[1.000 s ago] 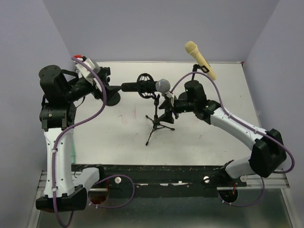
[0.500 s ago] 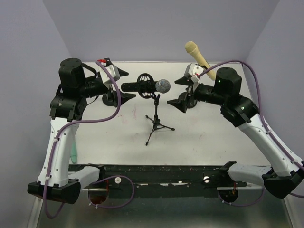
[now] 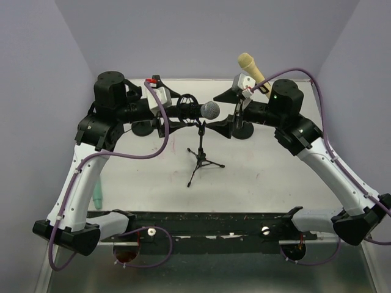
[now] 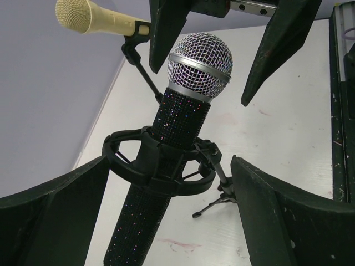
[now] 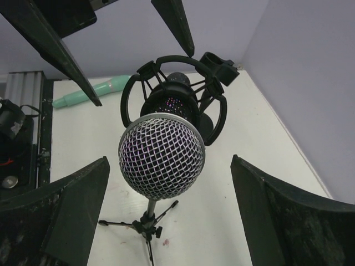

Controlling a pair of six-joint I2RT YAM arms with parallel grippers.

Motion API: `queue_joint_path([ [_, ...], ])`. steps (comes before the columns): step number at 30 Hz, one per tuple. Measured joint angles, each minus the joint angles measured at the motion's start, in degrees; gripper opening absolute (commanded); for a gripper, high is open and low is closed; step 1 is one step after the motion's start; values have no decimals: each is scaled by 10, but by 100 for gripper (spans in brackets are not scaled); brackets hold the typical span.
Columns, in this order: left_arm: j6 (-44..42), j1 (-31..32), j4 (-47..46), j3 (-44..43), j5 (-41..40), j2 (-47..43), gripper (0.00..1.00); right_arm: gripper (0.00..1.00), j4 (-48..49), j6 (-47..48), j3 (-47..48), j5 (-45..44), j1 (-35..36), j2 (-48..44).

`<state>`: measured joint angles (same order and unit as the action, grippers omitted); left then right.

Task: Remove the microphone from the stand

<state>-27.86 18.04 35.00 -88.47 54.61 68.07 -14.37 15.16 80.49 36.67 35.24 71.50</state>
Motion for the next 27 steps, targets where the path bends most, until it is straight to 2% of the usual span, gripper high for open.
queue_joint_path([
  [4,-17,11,3,0,-21,0,95,99,33,-28,0,28,0,16],
  [8,-28,21,2,0,-42,1,94,87,57,-50,0,47,0,30],
  [10,-30,24,2,0,-49,2,93,78,63,-55,0,50,0,32],
  [12,-32,28,-1,0,-58,4,93,64,70,-59,0,50,0,32],
  [19,-37,35,-2,0,-78,15,88,25,64,-55,1,34,0,21],
  [22,-37,37,-1,0,-81,19,87,21,35,-40,10,17,1,12],
  [27,-39,42,0,0,-90,25,86,21,-17,-17,16,-26,1,-17],
])
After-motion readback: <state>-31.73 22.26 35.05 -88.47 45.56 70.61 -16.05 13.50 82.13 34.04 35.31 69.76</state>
